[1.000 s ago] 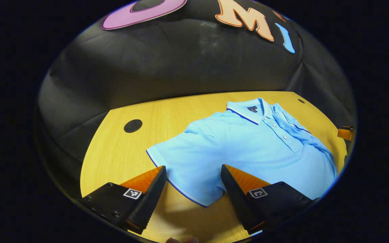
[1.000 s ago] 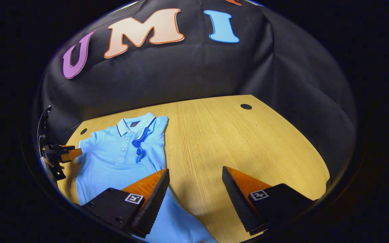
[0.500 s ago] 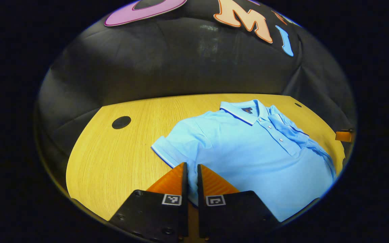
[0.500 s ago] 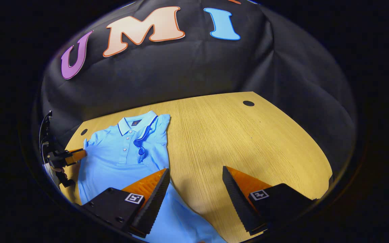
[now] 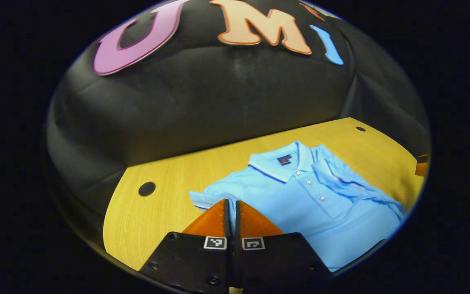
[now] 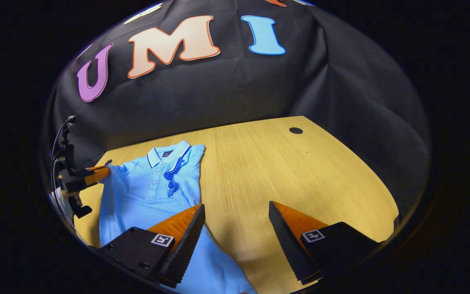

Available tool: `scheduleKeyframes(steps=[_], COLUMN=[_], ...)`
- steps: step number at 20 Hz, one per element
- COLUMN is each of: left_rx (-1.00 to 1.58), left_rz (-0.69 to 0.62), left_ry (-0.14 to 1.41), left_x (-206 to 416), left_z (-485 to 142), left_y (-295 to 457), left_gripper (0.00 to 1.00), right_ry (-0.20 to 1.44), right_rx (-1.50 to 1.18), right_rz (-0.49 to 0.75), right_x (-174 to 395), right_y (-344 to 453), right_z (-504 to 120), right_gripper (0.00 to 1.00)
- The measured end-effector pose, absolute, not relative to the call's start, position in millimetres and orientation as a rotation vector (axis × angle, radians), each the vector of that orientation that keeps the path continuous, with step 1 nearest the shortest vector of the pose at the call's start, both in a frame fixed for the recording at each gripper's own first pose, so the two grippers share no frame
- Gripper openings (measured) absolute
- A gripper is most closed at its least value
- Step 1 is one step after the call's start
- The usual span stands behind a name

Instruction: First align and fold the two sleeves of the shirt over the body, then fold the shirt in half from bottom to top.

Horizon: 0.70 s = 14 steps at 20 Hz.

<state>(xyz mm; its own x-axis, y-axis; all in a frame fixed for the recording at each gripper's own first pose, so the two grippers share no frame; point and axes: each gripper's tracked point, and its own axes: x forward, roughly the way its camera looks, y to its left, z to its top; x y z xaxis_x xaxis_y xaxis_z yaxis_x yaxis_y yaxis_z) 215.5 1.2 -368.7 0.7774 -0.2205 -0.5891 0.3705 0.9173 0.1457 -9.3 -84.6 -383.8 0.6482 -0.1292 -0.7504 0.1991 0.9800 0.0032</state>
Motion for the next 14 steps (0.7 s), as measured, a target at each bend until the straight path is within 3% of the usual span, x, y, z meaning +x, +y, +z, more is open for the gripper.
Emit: scheduleKeyframes(steps=[6, 12, 13, 14], left_rx=[0.354, 0.428, 0.393, 0.358], left_rz=[-0.405, -0.385, -0.373, -0.354], left_ry=[0.650, 0.747, 0.748, 0.736], left_x=[208, 182, 178, 176], left_z=[-392, -443, -441, -429], left_y=[-79, -99, -100, -99], left_gripper=[0.00, 0.02, 0.07, 0.38], right_ry=[0.849, 0.867, 0.861, 0.851], right_rx=[0.123, 0.160, 0.168, 0.171], right_rz=[-0.224, -0.238, -0.224, -0.206], right_x=[-37, -60, -59, -55], right_y=[-132, -165, -168, -169], right_z=[-376, -373, -371, -369], right_gripper=[0.98, 0.98, 0.93, 0.98])
